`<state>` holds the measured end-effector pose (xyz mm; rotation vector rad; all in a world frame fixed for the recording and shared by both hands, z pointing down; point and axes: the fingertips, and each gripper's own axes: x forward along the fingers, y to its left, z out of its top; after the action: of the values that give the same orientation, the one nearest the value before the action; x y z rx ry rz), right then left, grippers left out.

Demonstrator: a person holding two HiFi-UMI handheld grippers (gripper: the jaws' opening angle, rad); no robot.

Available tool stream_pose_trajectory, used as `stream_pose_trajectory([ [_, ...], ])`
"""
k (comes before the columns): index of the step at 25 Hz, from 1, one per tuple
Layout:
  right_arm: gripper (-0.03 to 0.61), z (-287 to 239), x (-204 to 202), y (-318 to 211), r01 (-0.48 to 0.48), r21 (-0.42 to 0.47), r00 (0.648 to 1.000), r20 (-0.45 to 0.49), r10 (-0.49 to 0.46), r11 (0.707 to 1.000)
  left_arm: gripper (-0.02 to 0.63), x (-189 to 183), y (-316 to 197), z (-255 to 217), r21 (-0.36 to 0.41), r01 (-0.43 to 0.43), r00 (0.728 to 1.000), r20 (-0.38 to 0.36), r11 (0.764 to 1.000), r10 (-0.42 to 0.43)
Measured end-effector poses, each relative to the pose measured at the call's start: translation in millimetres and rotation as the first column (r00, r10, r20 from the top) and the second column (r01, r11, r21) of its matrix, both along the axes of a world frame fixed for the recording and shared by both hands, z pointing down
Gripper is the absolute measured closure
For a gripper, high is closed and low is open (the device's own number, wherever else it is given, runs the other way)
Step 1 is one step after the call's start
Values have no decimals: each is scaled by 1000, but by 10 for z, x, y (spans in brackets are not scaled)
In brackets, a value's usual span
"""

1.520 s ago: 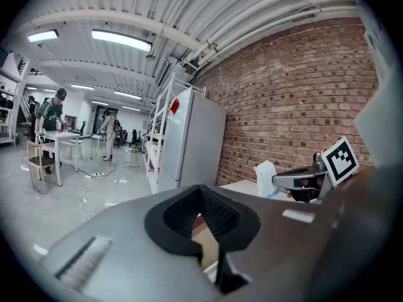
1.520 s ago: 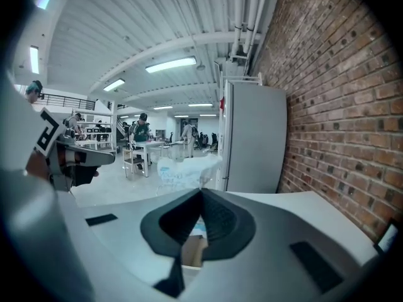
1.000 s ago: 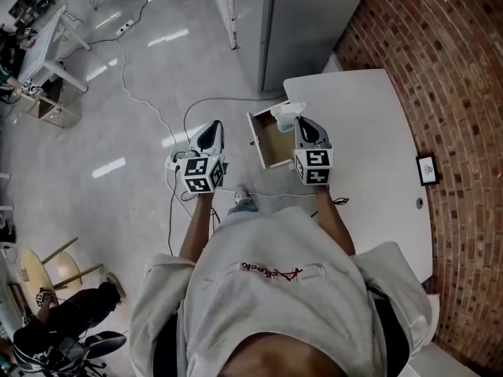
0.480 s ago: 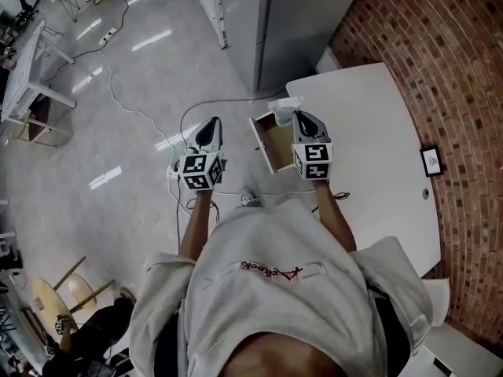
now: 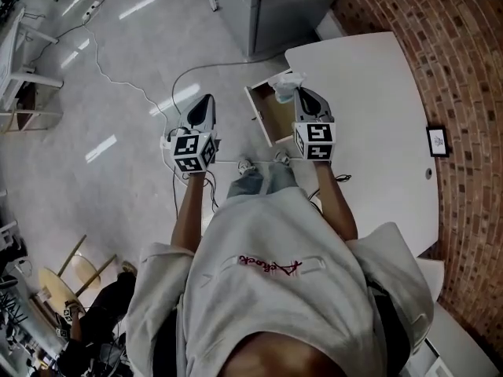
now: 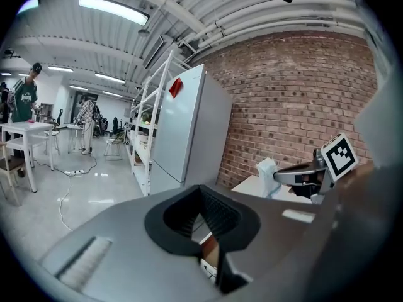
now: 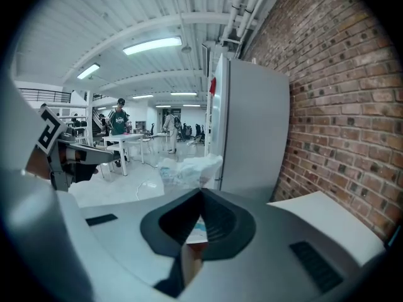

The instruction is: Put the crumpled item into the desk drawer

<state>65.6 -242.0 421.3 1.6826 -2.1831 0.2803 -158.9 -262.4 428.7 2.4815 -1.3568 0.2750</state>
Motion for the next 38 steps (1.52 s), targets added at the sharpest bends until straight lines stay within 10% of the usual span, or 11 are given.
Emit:
stream_pose_trajectory([
  [38, 566, 1682, -44, 144, 202, -252, 977, 114, -178, 947, 604, 643, 616, 1671, -279, 155, 986, -16, 948, -166],
])
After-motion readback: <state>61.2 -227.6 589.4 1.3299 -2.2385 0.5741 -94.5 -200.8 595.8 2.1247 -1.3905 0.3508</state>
